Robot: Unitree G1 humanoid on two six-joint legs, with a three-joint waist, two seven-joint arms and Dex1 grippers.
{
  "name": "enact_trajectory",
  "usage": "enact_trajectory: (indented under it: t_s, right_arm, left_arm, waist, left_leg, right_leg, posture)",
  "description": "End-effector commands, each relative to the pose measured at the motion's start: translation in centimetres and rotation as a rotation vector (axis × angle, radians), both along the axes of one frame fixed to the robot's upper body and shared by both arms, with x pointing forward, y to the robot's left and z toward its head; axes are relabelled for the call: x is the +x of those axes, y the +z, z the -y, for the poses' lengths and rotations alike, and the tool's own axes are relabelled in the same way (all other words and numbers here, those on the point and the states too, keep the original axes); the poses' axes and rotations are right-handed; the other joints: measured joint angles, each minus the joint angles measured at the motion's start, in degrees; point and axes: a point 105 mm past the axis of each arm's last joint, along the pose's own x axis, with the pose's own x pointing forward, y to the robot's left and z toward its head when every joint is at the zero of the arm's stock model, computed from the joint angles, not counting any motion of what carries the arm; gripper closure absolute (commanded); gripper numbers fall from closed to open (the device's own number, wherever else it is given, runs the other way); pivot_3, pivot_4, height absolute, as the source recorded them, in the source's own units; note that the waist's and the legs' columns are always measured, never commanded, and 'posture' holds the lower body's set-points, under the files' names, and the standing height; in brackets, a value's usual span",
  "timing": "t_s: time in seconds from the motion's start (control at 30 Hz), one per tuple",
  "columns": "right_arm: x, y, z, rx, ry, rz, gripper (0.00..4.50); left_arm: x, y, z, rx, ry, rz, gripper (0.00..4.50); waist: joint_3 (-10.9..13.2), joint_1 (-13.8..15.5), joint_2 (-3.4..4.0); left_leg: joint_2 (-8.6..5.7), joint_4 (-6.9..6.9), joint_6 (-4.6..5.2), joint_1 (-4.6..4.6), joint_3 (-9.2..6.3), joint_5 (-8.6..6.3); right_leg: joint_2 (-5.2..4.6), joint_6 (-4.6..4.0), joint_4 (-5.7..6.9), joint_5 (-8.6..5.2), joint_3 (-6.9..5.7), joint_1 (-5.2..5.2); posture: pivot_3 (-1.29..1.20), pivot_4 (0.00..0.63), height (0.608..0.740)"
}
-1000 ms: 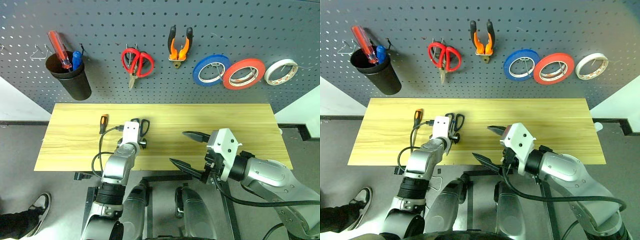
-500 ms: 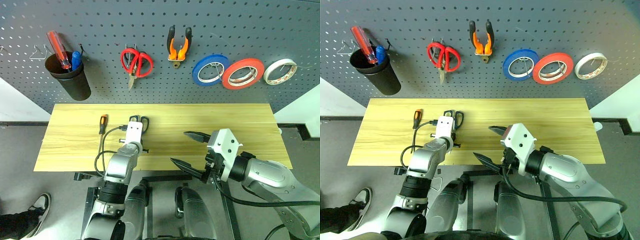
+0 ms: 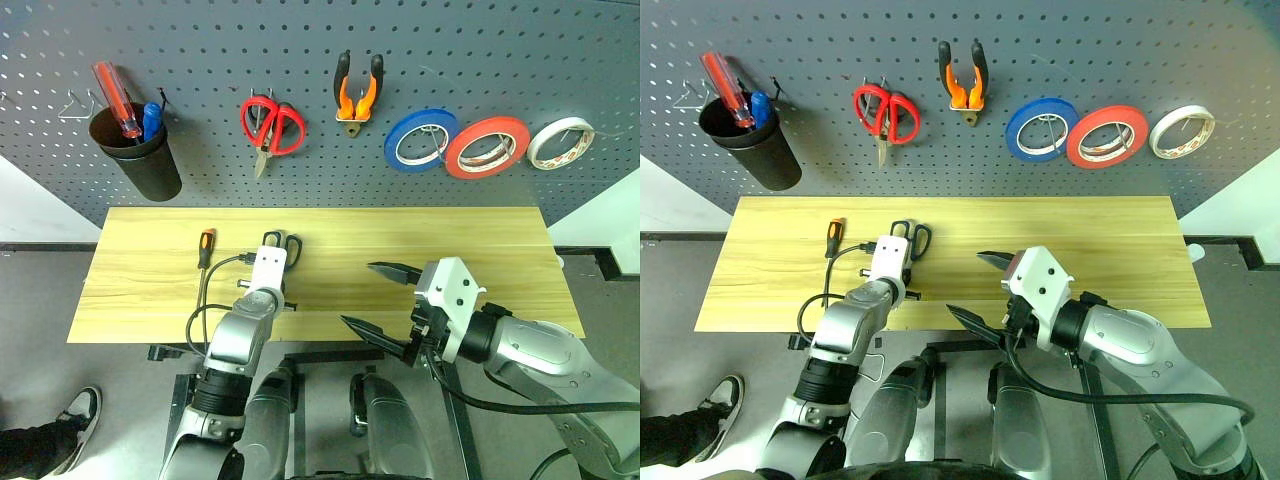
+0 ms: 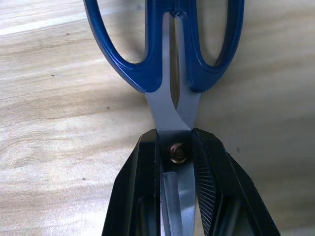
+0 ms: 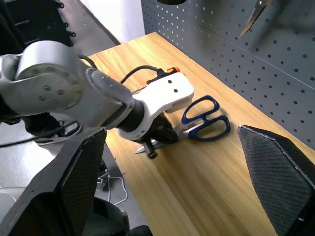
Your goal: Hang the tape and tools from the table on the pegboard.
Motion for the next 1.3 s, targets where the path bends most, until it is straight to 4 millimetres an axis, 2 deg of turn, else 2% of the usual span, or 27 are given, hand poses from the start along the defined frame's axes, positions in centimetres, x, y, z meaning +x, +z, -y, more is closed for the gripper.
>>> enact_trajectory:
  t_s: [0.03, 0.13, 0.27, 0.5, 0.7, 0.87, 1.03, 1.2, 1.3]
  right_arm:
    - [-0.6, 0.7, -0.2, -0.001, 0.019, 0.043, 0.00]
    - [-0.6, 0.5, -0.1, -0.004, 0.015, 0.041, 0.00]
    - [-0.6, 0.5, 0.0, -0.003, 0.008, 0.042, 0.00]
    - [-0.9, 0.6, 0.9, -0.030, 0.006, 0.048, 0.00]
    - [-1.4, 1.0, 2.2, -0.055, 0.008, 0.055, 0.00]
    - [-1.7, 1.6, 3.7, -0.036, -0.013, 0.073, 0.00]
    - [-2.2, 2.8, 4.2, 0.079, -0.024, 0.100, 0.00]
    - [-2.9, 4.8, 3.5, 0.255, 0.004, 0.167, 0.00]
    - [-3.2, 5.4, 3.1, 0.319, 0.015, 0.199, 0.00]
  left_arm:
    - [-0.9, 0.2, 0.3, 0.019, -0.040, 0.019, 3.92]
    - [-1.2, 1.3, 0.3, 0.027, -0.068, 0.092, 3.92]
    - [-1.8, 3.4, 1.2, 0.019, -0.160, 0.219, 3.93]
    - [-2.7, 3.8, 0.6, 0.048, -0.213, 0.260, 3.93]
    - [-3.1, 5.0, 1.3, 0.068, -0.291, 0.352, 3.93]
    - [-3.5, 7.0, 2.0, 0.096, -0.377, 0.516, 3.94]
    - [-3.5, 8.7, 2.1, 0.088, -0.394, 0.662, 3.94]
    - [-3.5, 10.5, 1.8, 0.080, -0.381, 0.806, 3.94]
    - [-3.8, 11.2, 1.7, 0.083, -0.398, 0.881, 3.94]
  waist:
    - [0.0, 0.0, 0.00]
    - [0.0, 0.0, 0.00]
    - [0.0, 0.0, 0.00]
    - [0.0, 0.0, 0.01]
    - [0.0, 0.2, 0.01]
    - [0.0, 0.1, 0.01]
    - [0.0, 0.1, 0.02]
    - [0.0, 0.1, 0.05]
    - [0.0, 0.1, 0.08]
  left_leg:
    - [0.00, 0.00, 0.00, -0.01, -0.01, 0.00]
    - [0.00, -0.01, 0.00, -0.03, -0.03, 0.00]
    - [0.00, -0.07, 0.00, -0.07, -0.04, 0.00]
    - [0.00, -0.10, 0.08, -0.14, -0.03, -0.05]
    - [0.01, -0.14, 0.12, -0.16, -0.03, -0.07]
    - [0.01, -0.13, 0.19, -0.17, 0.00, -0.12]
    - [0.03, -0.12, 0.19, -0.16, 0.00, -0.11]
    - [0.03, -0.10, 0.19, -0.14, 0.00, -0.11]
    - [0.03, -0.09, 0.19, -0.14, 0.01, -0.11]
  right_leg:
    - [0.00, 0.00, -0.01, 0.00, 0.00, 0.00]
    - [-0.01, -0.01, -0.05, 0.00, 0.00, -0.01]
    - [-0.02, -0.01, -0.13, 0.00, -0.01, -0.04]
    - [-0.03, -0.02, -0.38, 0.02, -0.01, -0.02]
    - [-0.03, -0.01, -0.49, 0.02, -0.03, 0.01]
    - [-0.05, 0.04, -0.59, 0.05, -0.03, 0.06]
    - [-0.05, 0.03, -0.59, 0.07, -0.03, 0.08]
    - [-0.03, 0.05, -0.60, 0.10, -0.03, 0.10]
    - [-0.02, 0.06, -0.60, 0.11, -0.03, 0.11]
  posture:
    - [-0.01, 0.320, 0.703]
    - [-0.01, 0.319, 0.703]
    - [-0.01, 0.318, 0.703]
    - [-0.01, 0.316, 0.703]
    - [-0.01, 0.313, 0.703]
    - [0.00, 0.306, 0.703]
    - [-0.01, 0.298, 0.703]
    - [0.00, 0.288, 0.703]
    - [0.01, 0.281, 0.703]
